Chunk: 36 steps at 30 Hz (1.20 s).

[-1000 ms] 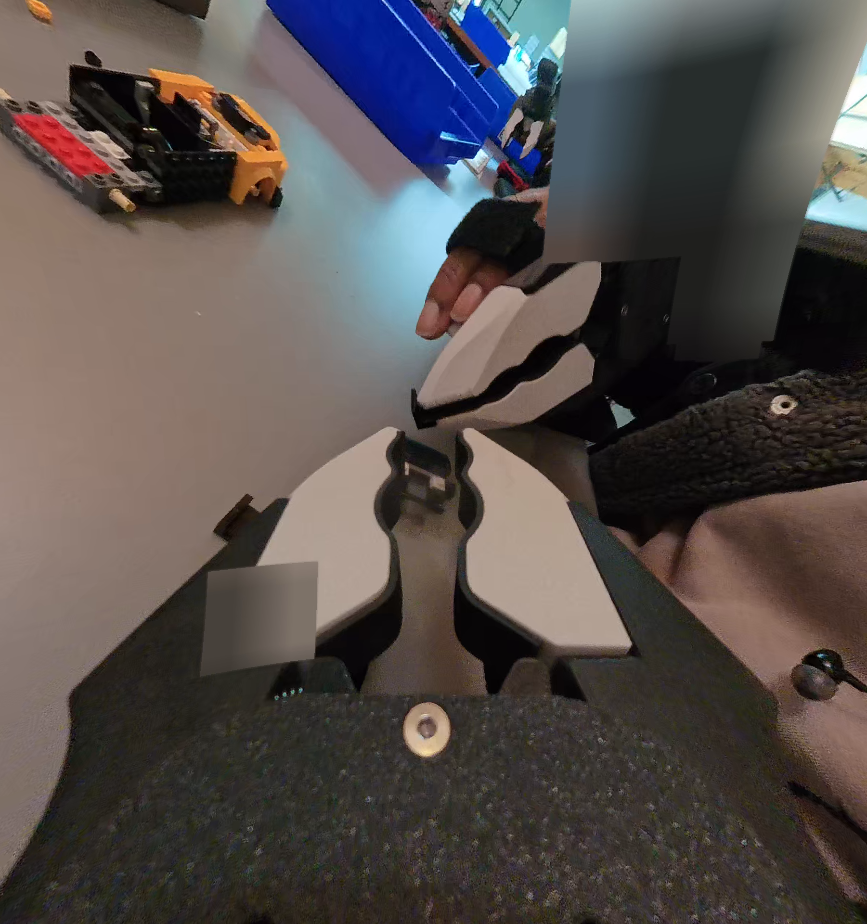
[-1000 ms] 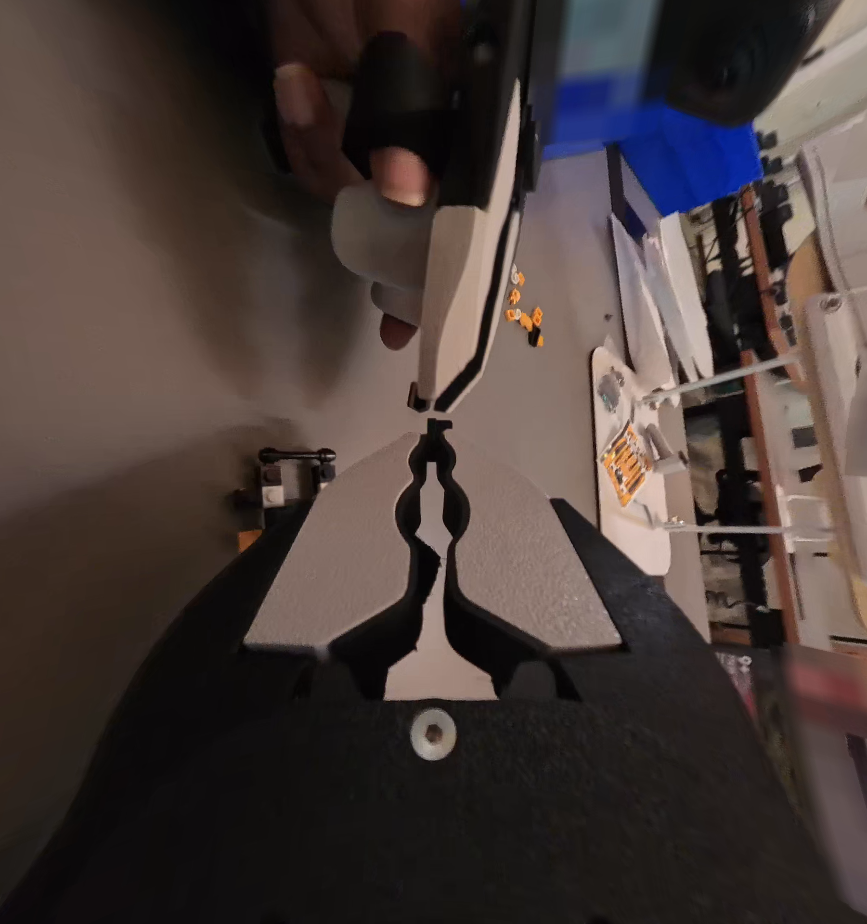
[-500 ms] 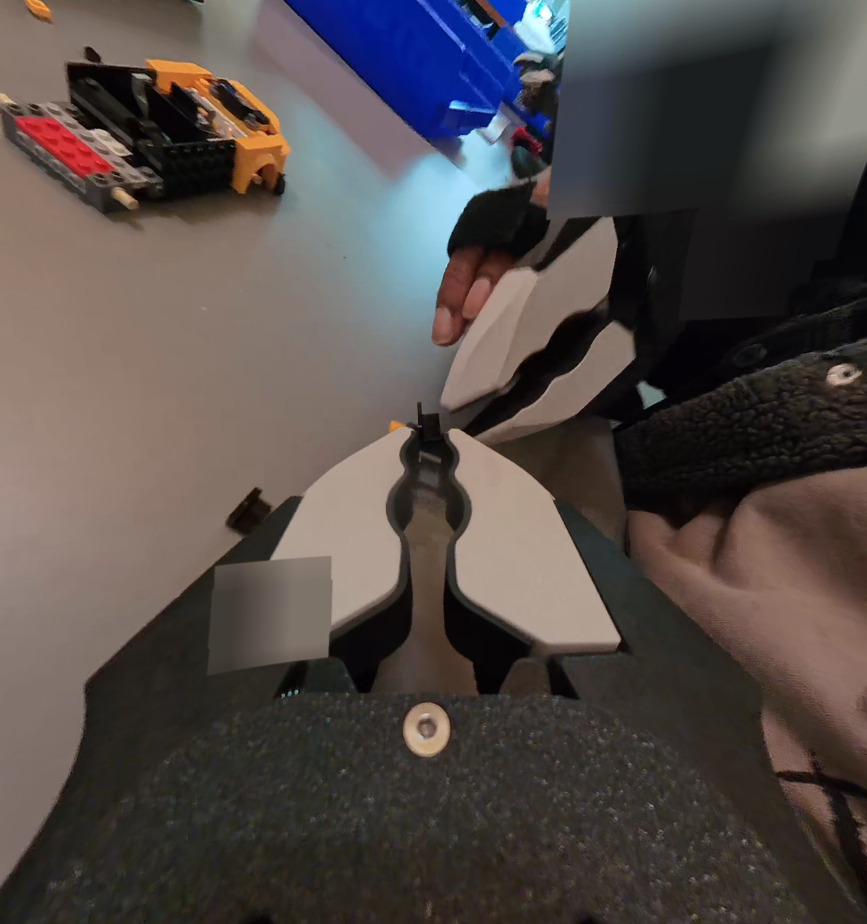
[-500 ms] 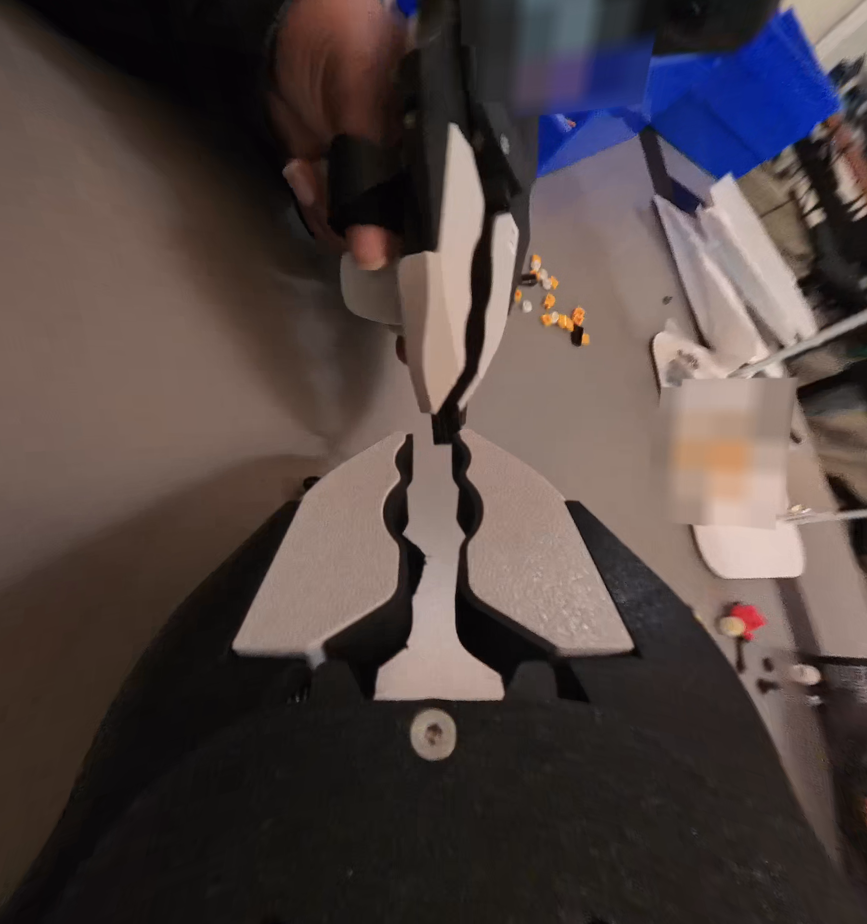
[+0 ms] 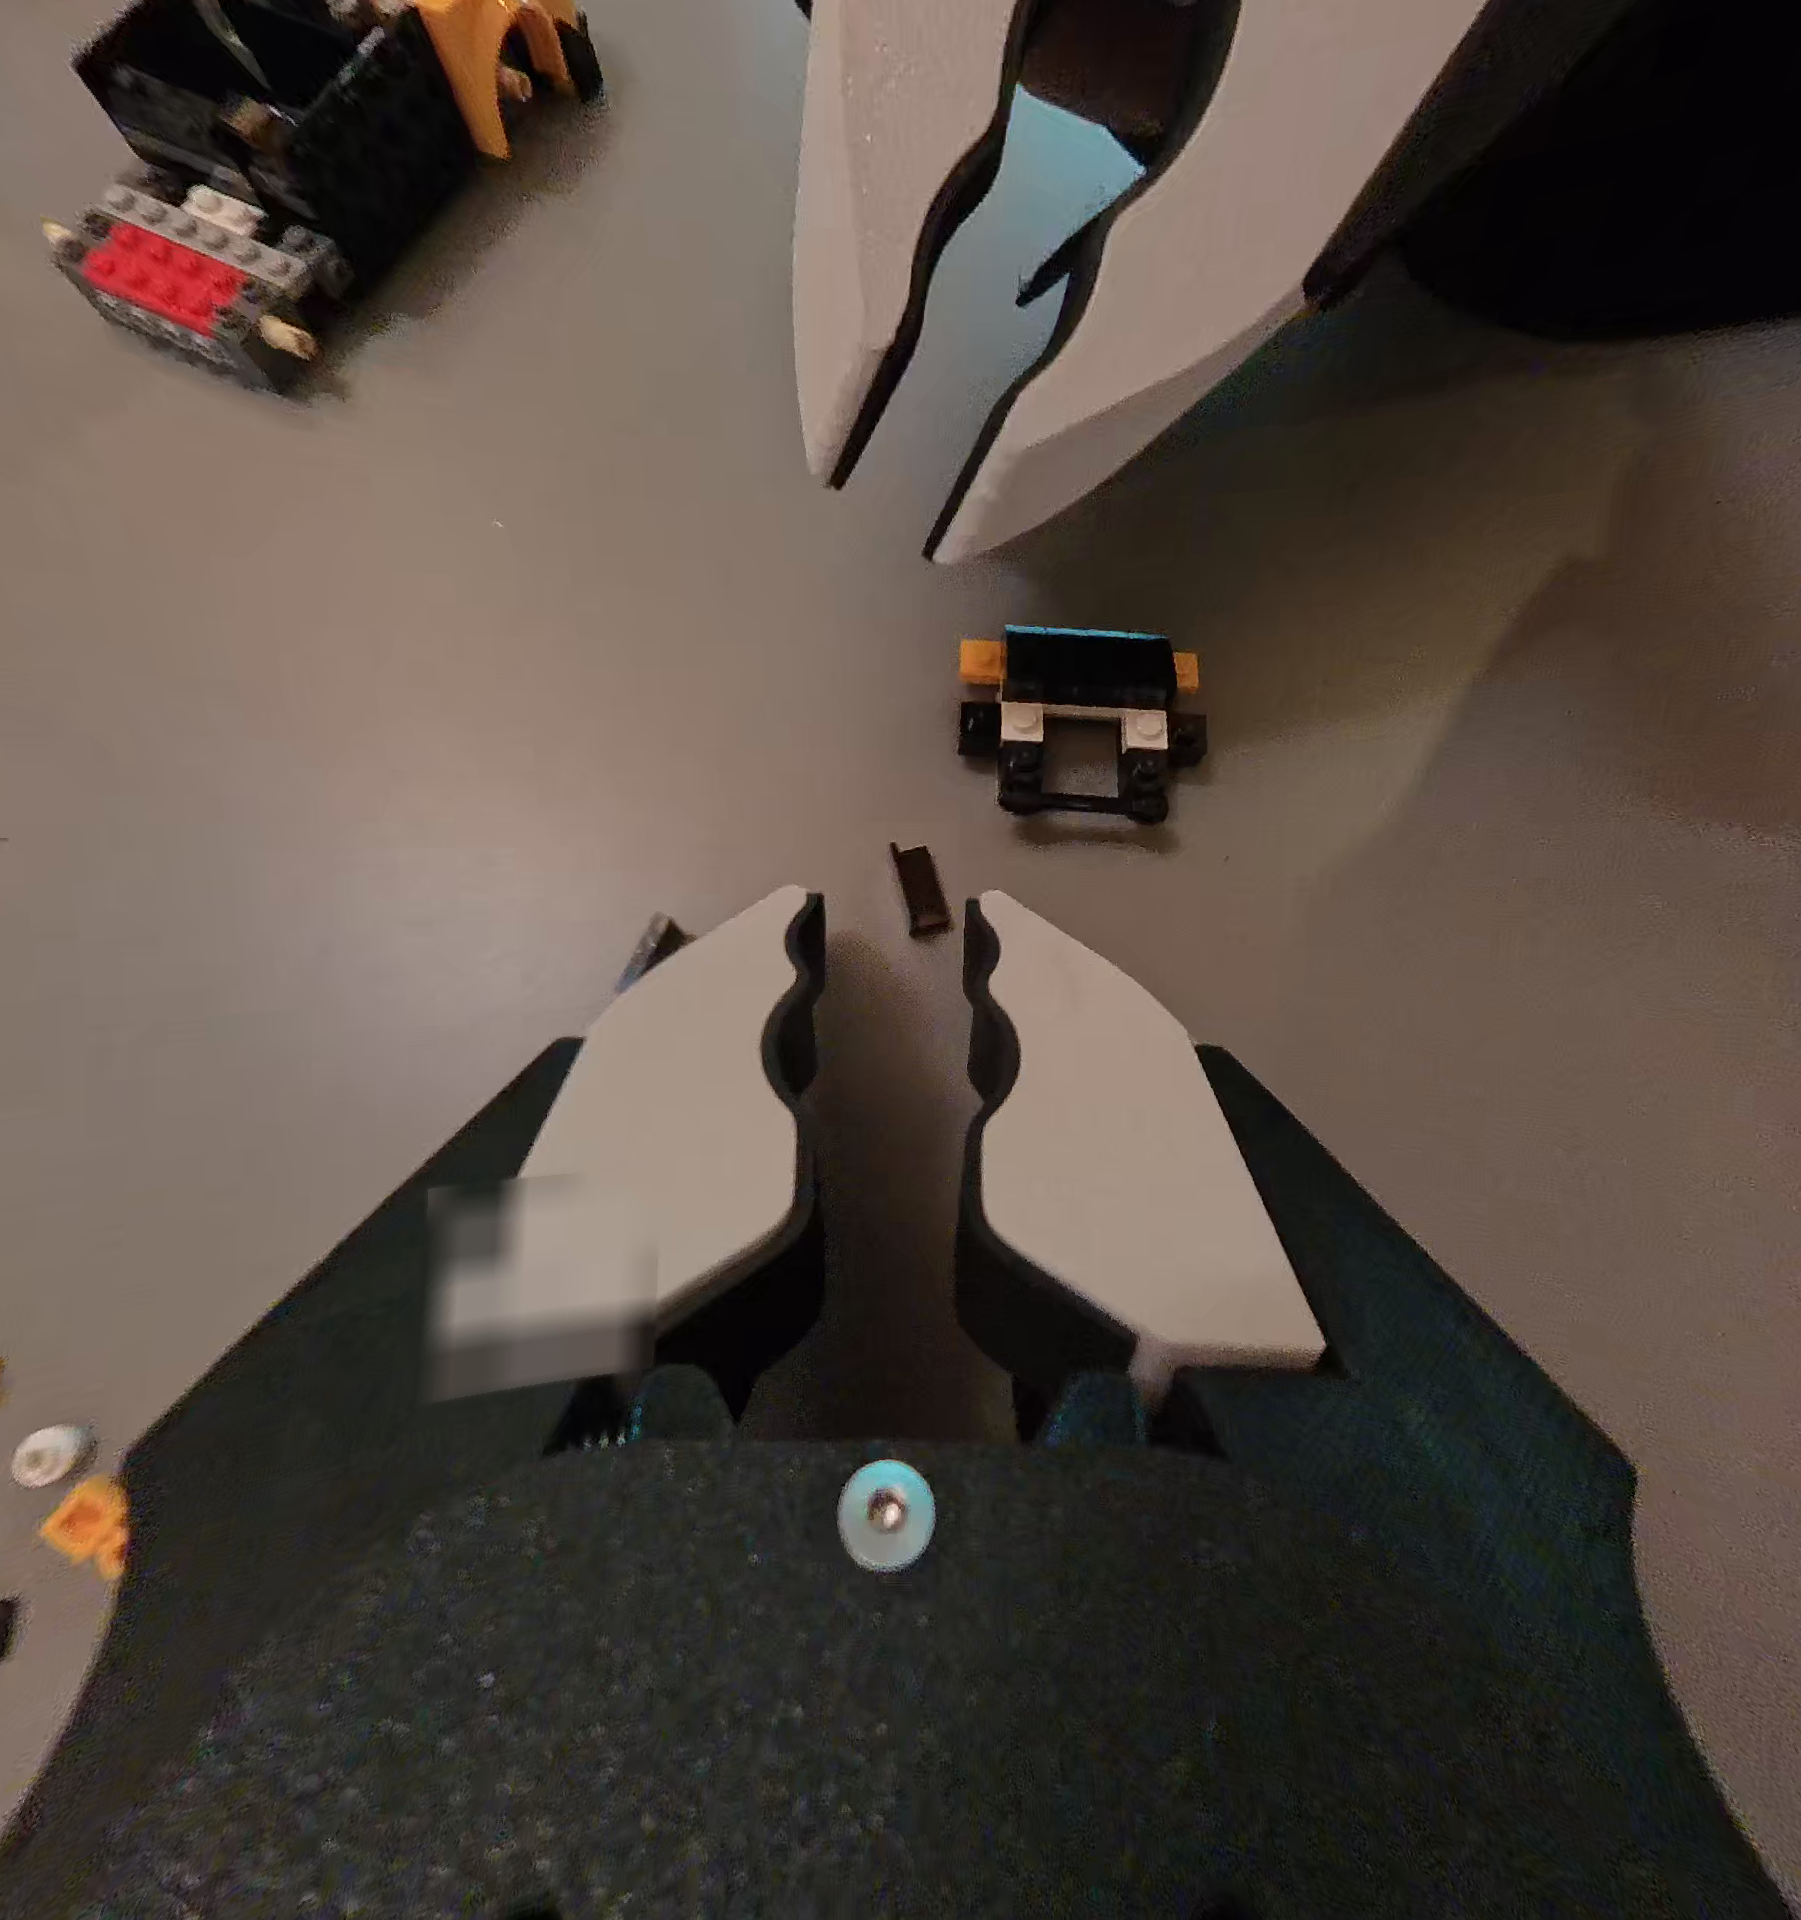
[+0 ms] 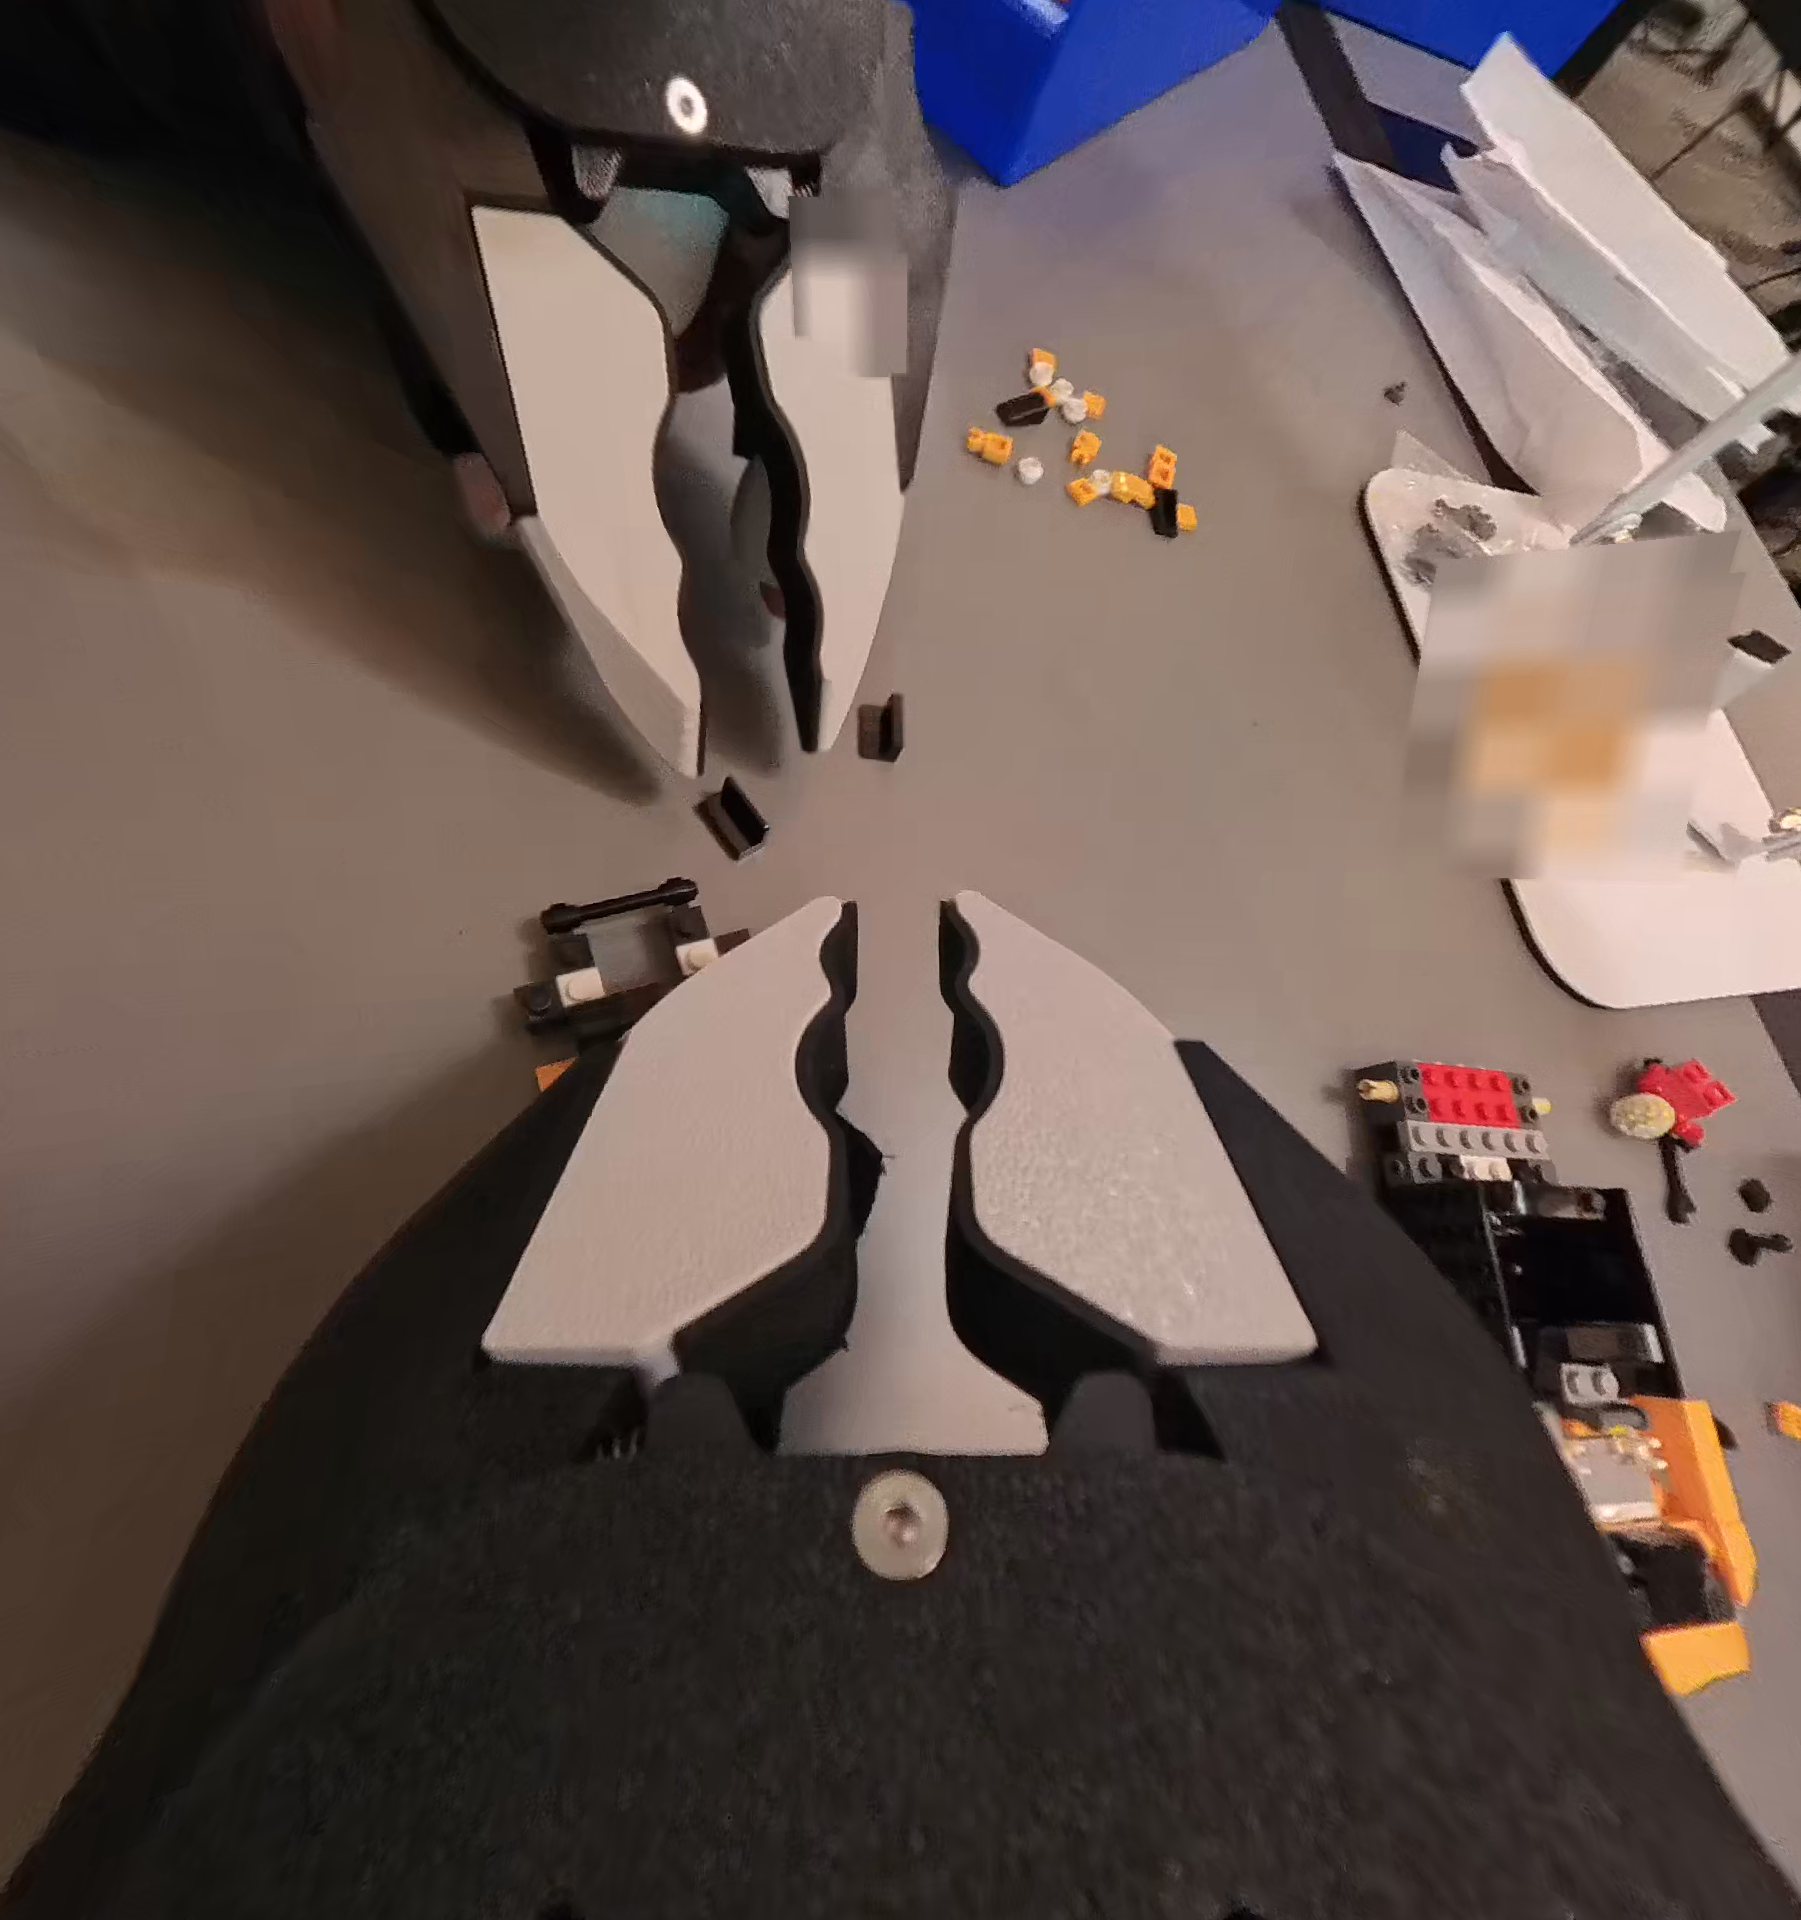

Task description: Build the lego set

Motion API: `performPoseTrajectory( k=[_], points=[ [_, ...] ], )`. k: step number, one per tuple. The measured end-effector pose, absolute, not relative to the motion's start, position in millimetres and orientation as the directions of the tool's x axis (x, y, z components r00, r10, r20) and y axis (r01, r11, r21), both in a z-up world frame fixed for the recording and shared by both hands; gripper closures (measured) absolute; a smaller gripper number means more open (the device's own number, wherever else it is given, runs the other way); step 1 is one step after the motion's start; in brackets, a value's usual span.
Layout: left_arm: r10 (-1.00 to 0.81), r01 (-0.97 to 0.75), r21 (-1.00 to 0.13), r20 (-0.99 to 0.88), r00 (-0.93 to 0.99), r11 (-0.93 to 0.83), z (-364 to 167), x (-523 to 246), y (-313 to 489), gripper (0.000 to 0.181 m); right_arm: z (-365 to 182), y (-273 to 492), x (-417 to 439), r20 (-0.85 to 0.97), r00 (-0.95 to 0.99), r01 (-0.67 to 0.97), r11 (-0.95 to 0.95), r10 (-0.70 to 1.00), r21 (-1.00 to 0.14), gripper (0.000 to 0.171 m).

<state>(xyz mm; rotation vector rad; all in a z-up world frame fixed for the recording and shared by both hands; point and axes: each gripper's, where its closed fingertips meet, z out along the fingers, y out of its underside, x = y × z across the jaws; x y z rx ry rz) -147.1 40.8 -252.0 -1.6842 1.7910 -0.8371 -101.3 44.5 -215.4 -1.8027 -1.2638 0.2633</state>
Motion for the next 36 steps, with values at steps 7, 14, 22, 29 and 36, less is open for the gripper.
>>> performPoseTrajectory(
  k=[7, 14, 22, 29, 36],
  points=[
    [-0.992, -0.443, -0.893, 0.034, 0.123, -0.086, -196, -154, 92, 0.175, -170, 86, -70, 0.199, 0.695, 0.421, -0.167, 0.691, -0.891, 0.157],
    [-0.929, -0.042, -0.996, 0.059, 0.364, -0.079, -108, -168, 148, 0.181, -98, 189, -10, 0.283, 0.891, 0.329, -0.075, 0.356, -0.942, 0.138],
    [-0.921, 0.02, -0.998, 0.06, 0.384, -0.056, -72, -159, 163, 0.181, -18, 315, 27, 0.468, 0.876, 0.458, 0.106, 0.115, -0.883, 0.104],
    [-0.921, -0.01, -0.998, 0.047, 0.387, -0.055, -81, -162, 170, 0.181, -4, 369, 30, 0.488, 0.862, 0.477, 0.106, 0.134, -0.872, 0.094],
    [-0.926, -0.024, -0.993, 0.099, 0.363, -0.116, -103, -161, 177, 0.181, -6, 371, 31, 0.449, 0.887, 0.434, 0.136, 0.106, -0.891, 0.124]
  ],
)
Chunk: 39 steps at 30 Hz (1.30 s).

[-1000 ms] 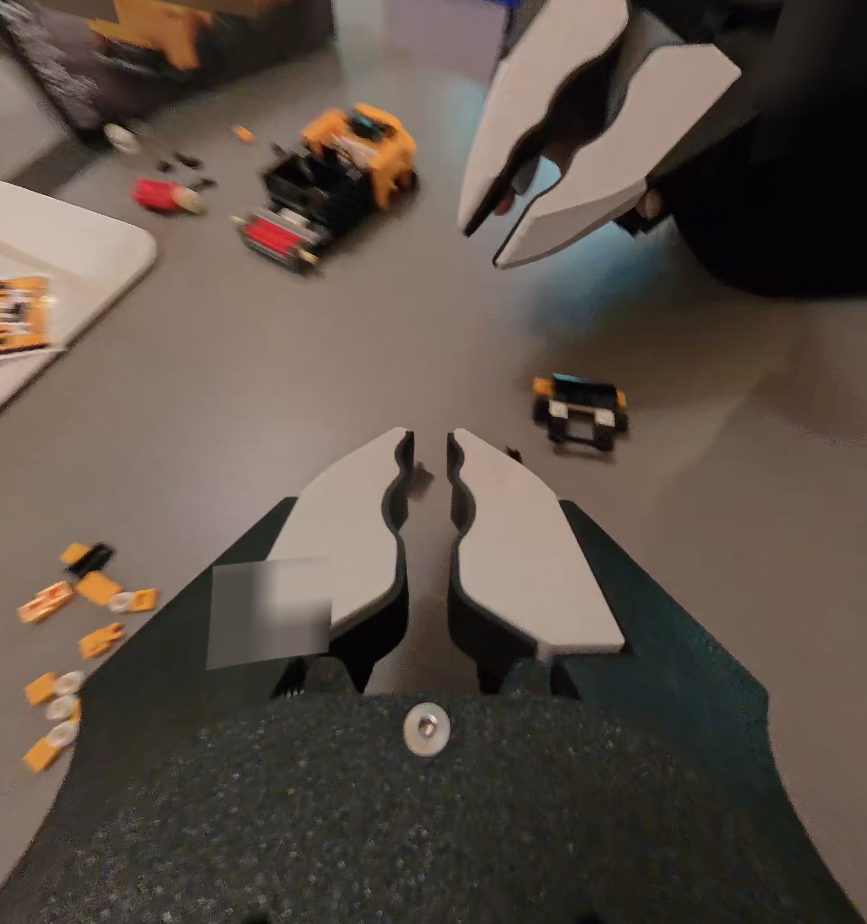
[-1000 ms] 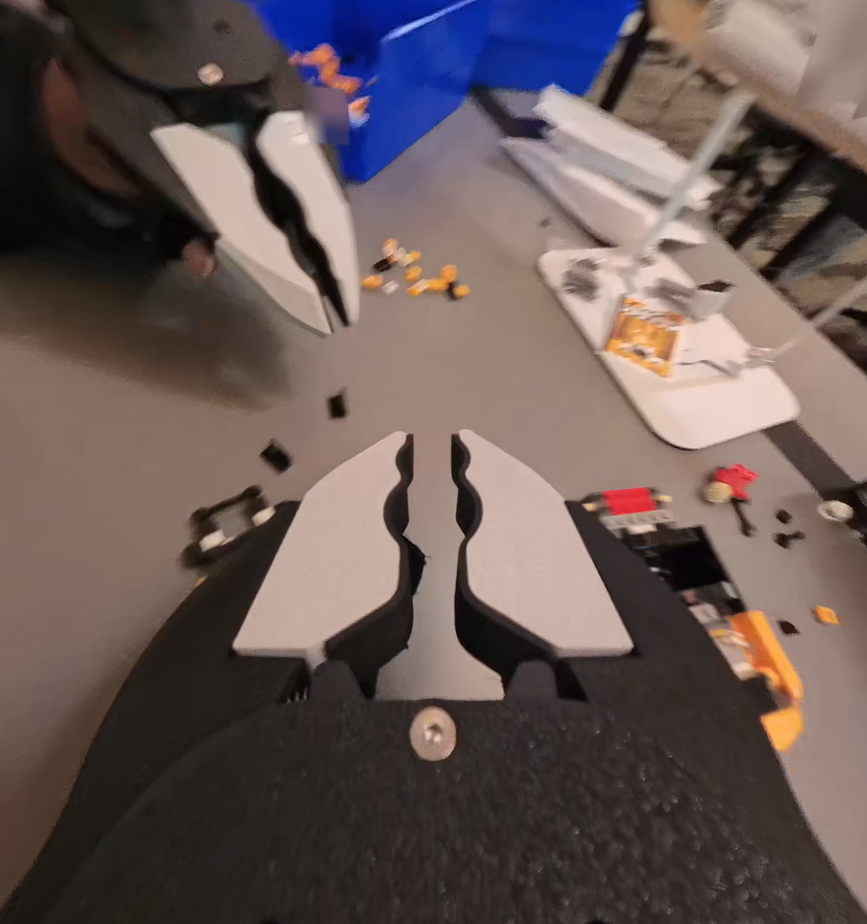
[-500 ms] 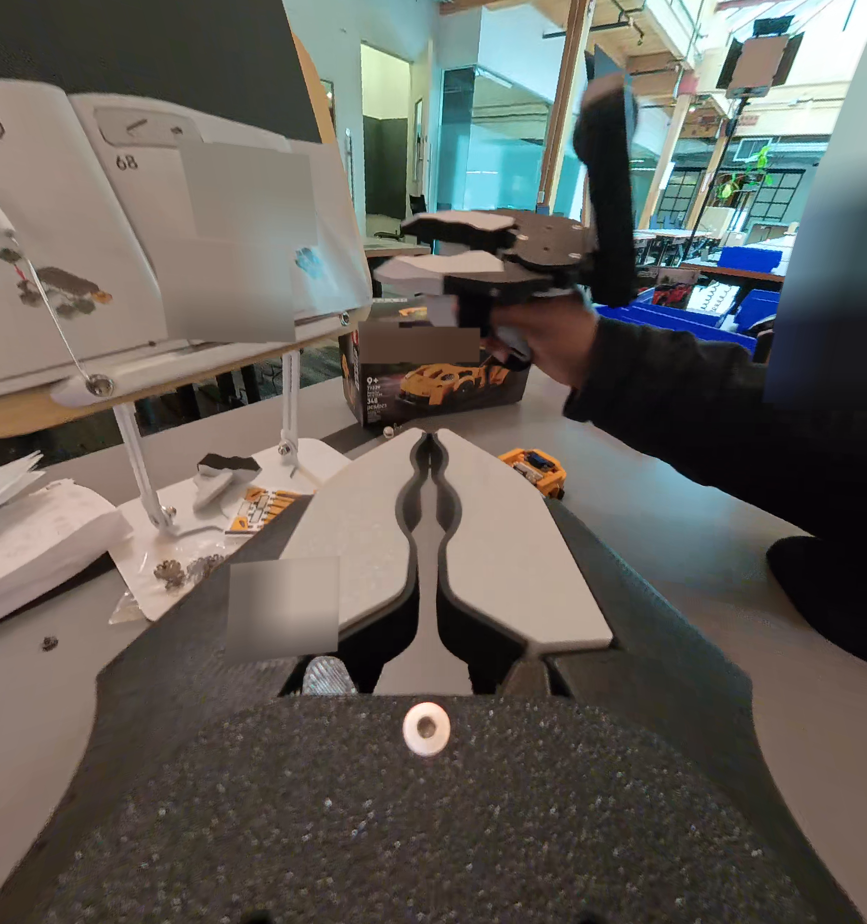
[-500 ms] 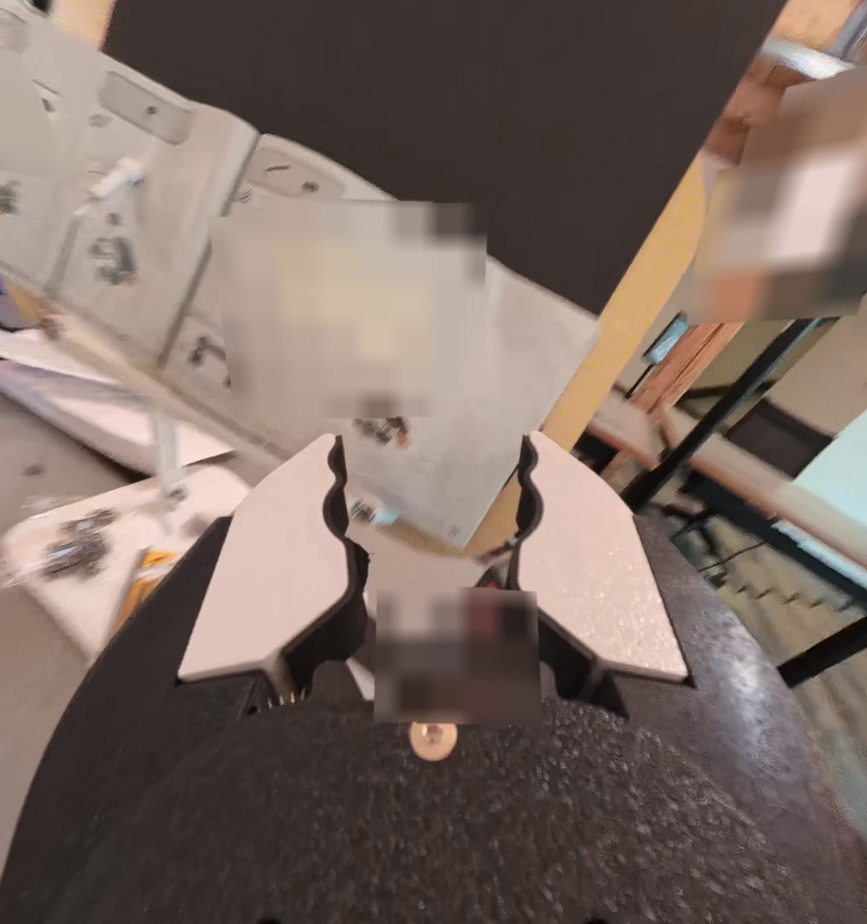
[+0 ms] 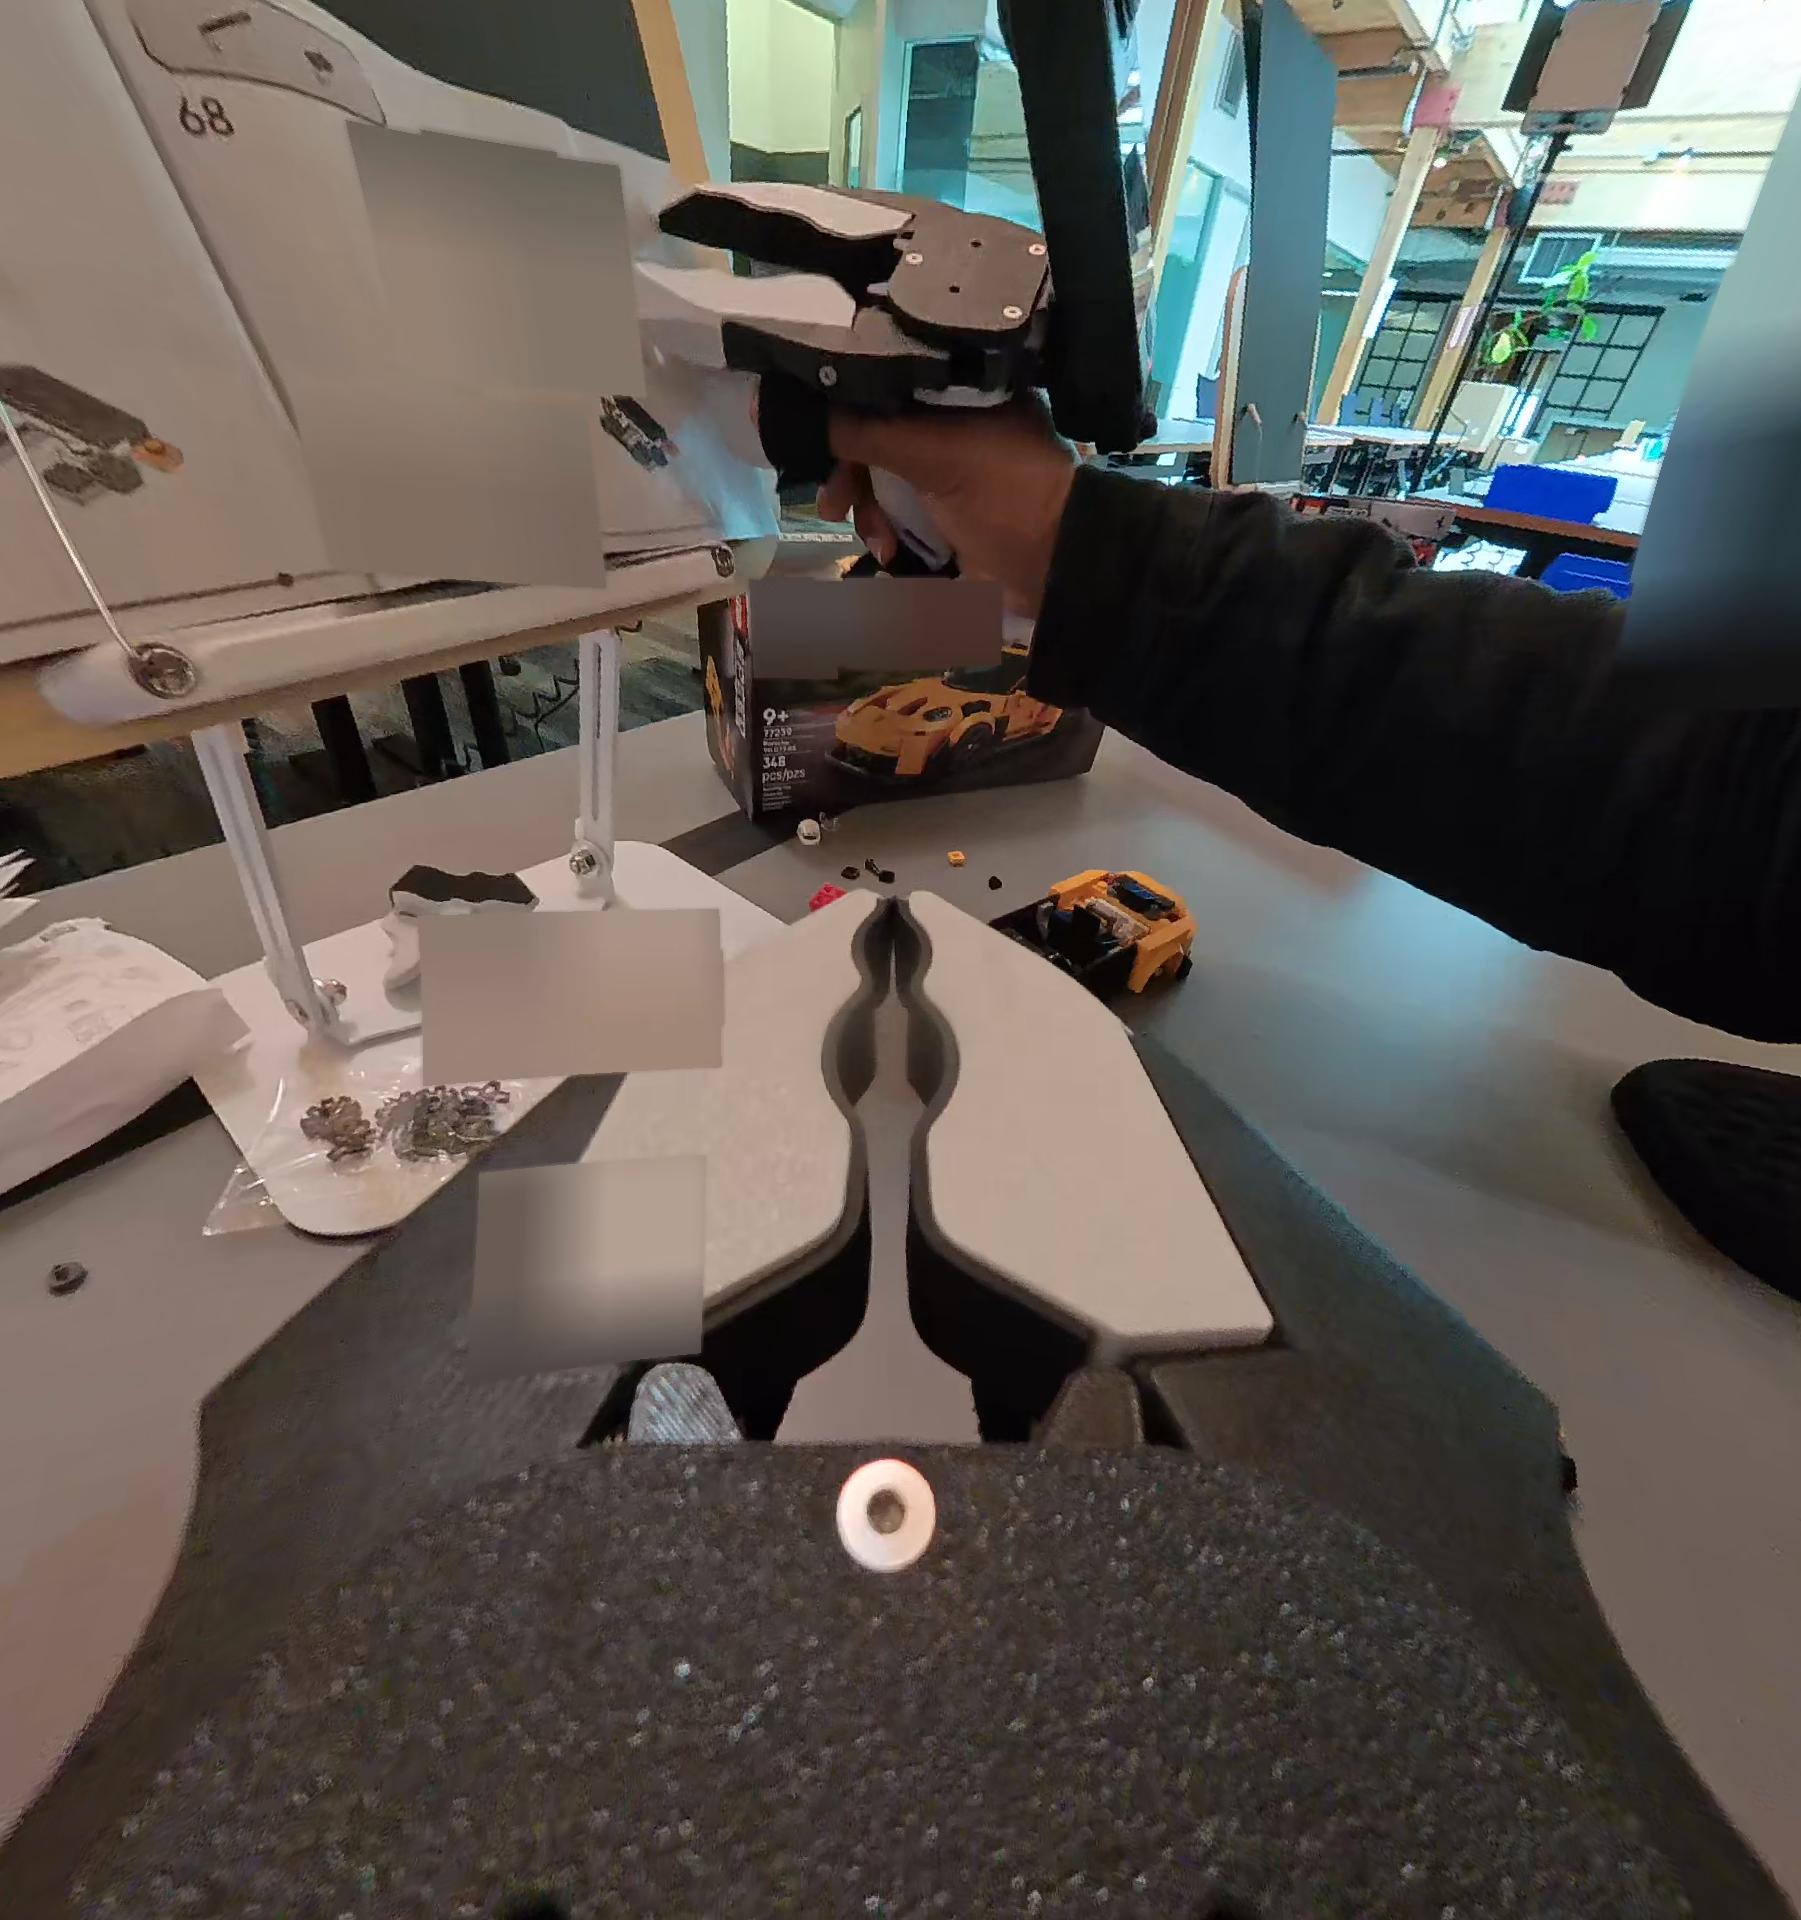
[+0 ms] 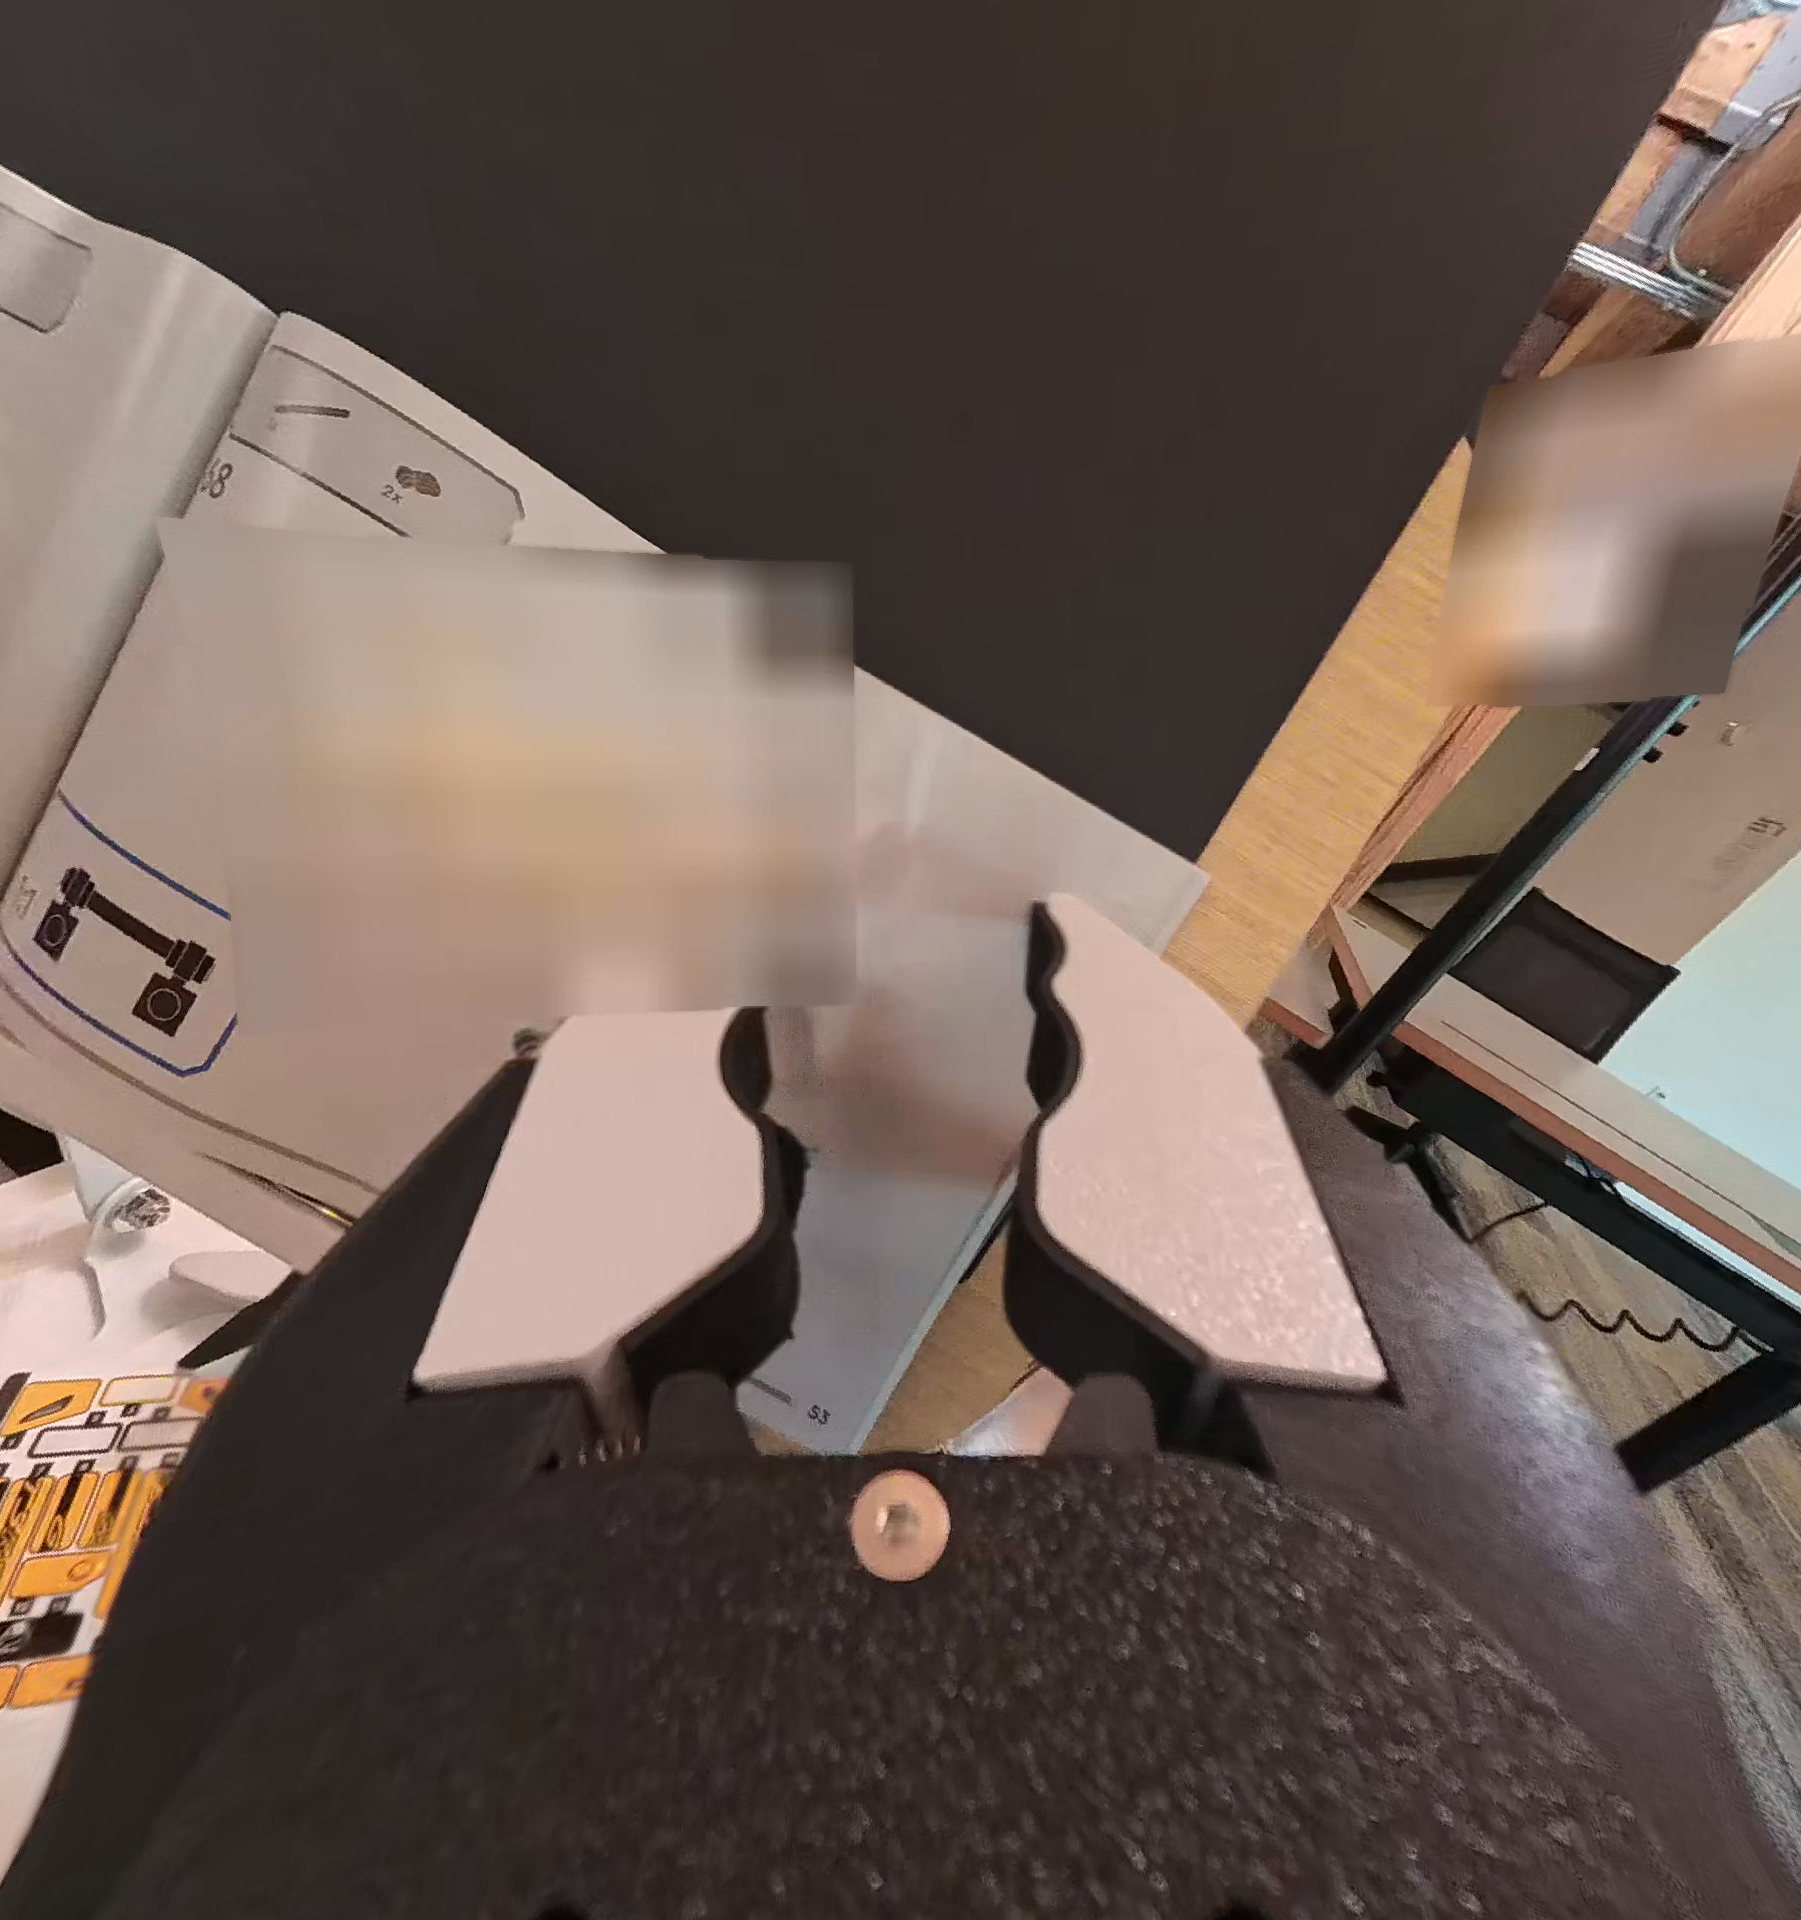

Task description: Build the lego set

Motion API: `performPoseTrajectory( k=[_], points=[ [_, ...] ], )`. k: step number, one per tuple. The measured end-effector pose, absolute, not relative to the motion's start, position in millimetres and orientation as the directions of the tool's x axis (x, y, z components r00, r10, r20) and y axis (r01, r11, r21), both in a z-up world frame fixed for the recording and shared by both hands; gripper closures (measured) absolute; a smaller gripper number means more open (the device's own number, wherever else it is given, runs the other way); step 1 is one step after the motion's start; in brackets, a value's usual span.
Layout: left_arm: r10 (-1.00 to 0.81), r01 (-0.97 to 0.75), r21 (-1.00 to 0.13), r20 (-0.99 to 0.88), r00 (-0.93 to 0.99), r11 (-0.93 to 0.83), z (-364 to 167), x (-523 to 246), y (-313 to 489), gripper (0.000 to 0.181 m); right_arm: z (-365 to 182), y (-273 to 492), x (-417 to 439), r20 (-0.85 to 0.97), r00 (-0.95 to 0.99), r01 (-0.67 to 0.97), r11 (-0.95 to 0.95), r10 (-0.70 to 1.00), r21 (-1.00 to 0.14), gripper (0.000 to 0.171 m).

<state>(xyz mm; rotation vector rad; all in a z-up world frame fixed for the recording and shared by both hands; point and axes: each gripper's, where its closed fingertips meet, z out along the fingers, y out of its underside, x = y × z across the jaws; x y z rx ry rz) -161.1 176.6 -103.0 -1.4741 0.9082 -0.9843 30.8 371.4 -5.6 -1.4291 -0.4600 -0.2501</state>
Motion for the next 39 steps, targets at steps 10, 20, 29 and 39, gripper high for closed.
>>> performPoseTrajectory(
  k=[10, 20, 29, 39],
  points=[
    [-0.933, -0.039, -0.993, 0.087, 0.349, -0.107, -103, -157, 170, 0.181, -22, 362, 18, 0.437, 0.871, 0.43, 0.081, 0.226, -0.899, 0.171],
    [-0.939, -0.047, -0.992, 0.097, 0.331, -0.119, -106, -153, 166, 0.181, -1, 375, 40, 0.485, 0.869, 0.479, 0.083, 0.102, -0.874, 0.106],
    [-0.938, -0.053, -0.99, 0.105, 0.331, -0.129, -109, -153, 166, 0.181, 1, 363, 37, 0.521, 0.852, 0.513, 0.116, 0.056, -0.851, 0.146],
    [-0.934, -0.014, -0.991, 0.123, 0.336, -0.136, -86, -153, 176, 0.181, 9, 303, 3, 0.767, 0.629, 0.761, 0.303, -0.127, -0.573, 0.147]
  ],
)
